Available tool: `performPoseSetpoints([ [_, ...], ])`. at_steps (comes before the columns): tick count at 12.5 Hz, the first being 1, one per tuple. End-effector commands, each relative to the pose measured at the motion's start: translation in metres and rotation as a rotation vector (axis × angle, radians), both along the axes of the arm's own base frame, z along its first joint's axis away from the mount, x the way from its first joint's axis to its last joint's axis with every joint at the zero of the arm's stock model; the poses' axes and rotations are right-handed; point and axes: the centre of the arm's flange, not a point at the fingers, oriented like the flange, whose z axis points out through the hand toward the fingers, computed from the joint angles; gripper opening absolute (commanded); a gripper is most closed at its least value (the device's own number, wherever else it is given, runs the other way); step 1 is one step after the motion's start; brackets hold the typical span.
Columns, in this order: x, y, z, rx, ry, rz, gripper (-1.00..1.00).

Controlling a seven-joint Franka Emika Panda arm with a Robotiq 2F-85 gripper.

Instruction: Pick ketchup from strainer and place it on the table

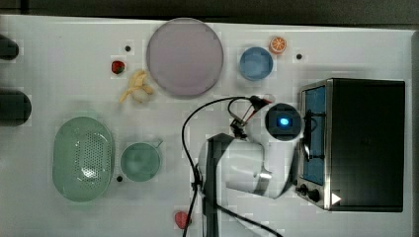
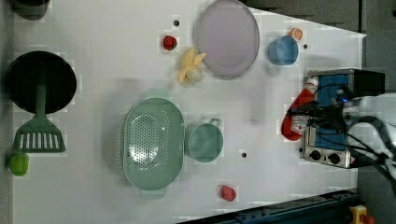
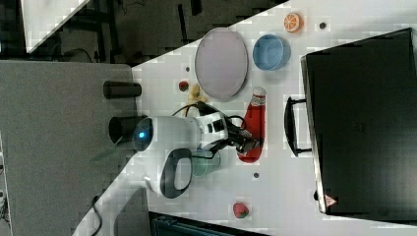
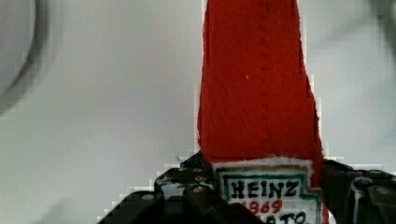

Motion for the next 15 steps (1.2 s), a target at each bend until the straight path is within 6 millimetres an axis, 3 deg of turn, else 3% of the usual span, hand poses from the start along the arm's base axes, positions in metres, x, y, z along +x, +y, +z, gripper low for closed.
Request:
performPoseSetpoints([
  [1,0.013,0.06,-0.033,0.025,-0.005,0.172,0.25],
  [5,0.009,0.059,-0.079,0.031,0.005,0.167,0.31],
  [8,0.012,0.058,-0.073,0.026,-0.014,0.165,0.95],
  [10,0.025,0.06,-0.034,0.015,-0.067,0.162,1.0],
  [15,0.046,0.071,0.121,0.001,-0.052,0.024,1.0],
])
